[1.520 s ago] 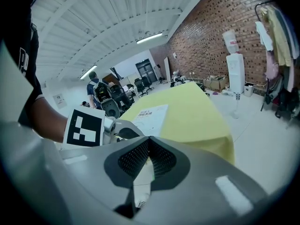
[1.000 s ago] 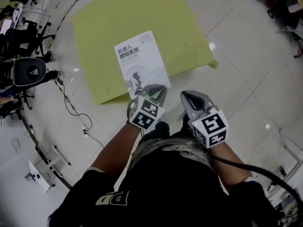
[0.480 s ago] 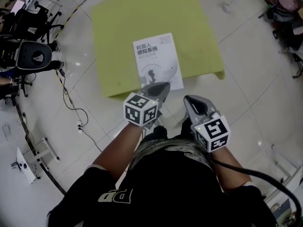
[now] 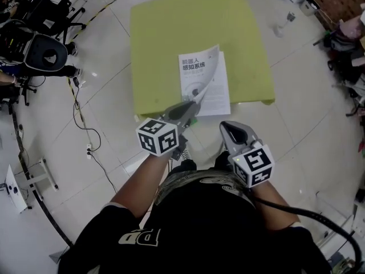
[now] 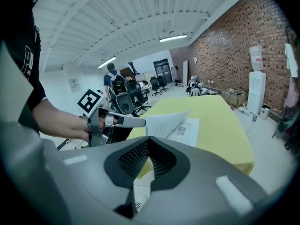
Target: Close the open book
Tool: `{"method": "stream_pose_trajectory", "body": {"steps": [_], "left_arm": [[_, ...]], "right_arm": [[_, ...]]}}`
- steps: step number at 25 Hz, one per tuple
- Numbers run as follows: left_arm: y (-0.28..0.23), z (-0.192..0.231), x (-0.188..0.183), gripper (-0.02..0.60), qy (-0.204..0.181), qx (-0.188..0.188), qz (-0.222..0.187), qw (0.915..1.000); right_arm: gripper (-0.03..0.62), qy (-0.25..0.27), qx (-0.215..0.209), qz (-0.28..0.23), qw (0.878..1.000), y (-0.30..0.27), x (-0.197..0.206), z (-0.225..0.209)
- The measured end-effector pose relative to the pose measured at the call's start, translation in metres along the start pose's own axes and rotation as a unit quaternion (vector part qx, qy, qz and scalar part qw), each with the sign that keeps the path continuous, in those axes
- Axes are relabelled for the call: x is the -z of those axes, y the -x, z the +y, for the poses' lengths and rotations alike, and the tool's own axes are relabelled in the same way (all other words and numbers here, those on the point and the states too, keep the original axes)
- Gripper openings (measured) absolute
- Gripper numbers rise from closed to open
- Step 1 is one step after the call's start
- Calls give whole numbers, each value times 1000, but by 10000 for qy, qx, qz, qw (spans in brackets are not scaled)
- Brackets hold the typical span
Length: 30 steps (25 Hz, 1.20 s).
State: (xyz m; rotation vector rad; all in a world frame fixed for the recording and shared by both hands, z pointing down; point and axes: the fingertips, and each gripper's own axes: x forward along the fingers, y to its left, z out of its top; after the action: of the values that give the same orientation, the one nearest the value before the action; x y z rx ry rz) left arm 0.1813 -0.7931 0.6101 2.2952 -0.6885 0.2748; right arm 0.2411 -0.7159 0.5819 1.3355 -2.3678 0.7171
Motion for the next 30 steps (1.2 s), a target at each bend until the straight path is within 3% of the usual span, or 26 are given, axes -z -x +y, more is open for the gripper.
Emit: {"method": "stream_pose_trajectory", "body": {"steps": [9,16,22,30], "left_arm": [[67,51,2,6,545,-554,-557,9954],[120,103,17,6,1024,-1143,-818,9848],[147,140,52,8,1281,-1595,-705,9763],[147,155,98,8,1592,-1717,-409,9713]], "right_arm": [[8,321,-262,45,9991,-20,-7,41],[8,407,-344,148,9985,-33,-9,65],[8,512,-333,247,9978,-36,-6,77],[8,555,-302,431,9971,-37,5,89]]}}
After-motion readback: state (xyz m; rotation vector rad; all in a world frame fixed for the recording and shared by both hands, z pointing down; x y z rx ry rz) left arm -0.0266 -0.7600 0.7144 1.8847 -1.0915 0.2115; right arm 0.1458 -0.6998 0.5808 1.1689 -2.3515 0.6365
